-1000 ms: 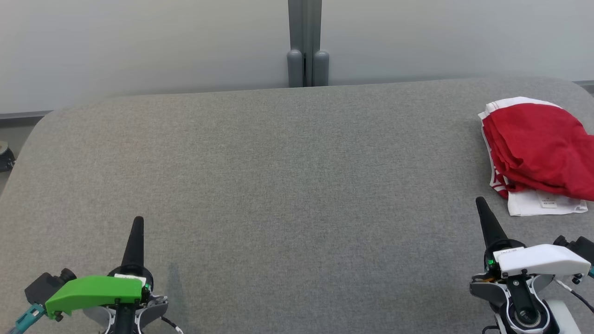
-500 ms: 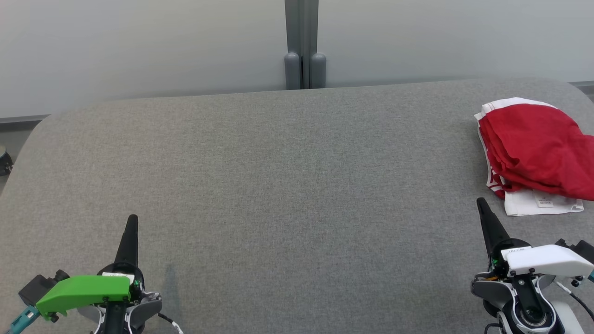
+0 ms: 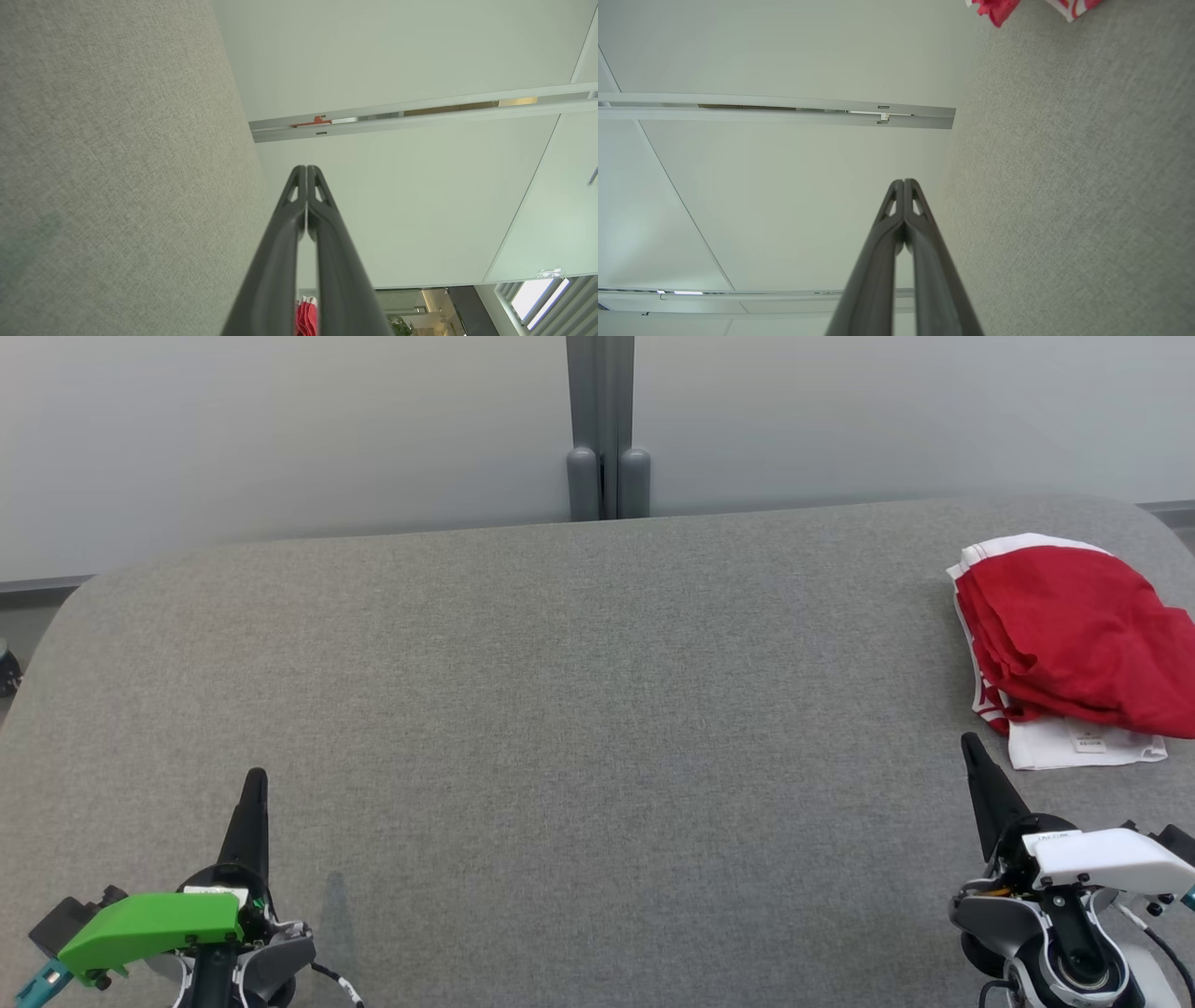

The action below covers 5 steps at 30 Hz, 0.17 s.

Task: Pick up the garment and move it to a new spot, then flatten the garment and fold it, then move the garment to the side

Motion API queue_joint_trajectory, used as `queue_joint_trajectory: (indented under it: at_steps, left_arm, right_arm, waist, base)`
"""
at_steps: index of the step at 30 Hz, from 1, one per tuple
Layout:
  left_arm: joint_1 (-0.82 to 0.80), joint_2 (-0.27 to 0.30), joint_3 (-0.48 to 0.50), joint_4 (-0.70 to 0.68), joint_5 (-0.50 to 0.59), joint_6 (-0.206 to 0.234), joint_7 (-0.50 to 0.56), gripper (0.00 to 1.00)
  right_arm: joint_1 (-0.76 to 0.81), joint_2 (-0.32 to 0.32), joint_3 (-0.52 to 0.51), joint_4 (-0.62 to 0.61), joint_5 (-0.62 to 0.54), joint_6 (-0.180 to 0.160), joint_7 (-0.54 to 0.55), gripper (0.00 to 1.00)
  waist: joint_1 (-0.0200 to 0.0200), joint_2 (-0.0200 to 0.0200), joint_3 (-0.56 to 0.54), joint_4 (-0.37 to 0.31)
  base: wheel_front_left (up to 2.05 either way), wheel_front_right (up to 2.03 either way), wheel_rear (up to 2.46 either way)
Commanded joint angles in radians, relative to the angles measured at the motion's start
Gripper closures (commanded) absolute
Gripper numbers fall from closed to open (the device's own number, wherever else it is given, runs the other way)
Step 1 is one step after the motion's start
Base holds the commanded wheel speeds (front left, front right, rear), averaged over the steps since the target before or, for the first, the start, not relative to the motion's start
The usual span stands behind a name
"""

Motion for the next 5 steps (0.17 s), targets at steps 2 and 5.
queue_joint_trajectory:
  at_steps: [2,5]
  left_arm:
    - [-0.019,0.002,0.009,0.000,-0.023,-0.005,0.009,1.00]
    - [-0.019,0.002,0.014,0.001,-0.041,-0.005,0.014,1.00]
  right_arm:
    - [-0.014,-0.001,-0.005,0.003,0.029,0.001,0.011,1.00]
    - [-0.015,0.000,-0.008,0.005,0.045,0.001,0.016,1.00]
  waist:
    - [0.0000,0.0000,-0.001,-0.001]
    - [0.0000,0.0000,-0.003,-0.003]
  base:
    - [0.00,0.00,0.00]
    - [0.00,0.00,0.00]
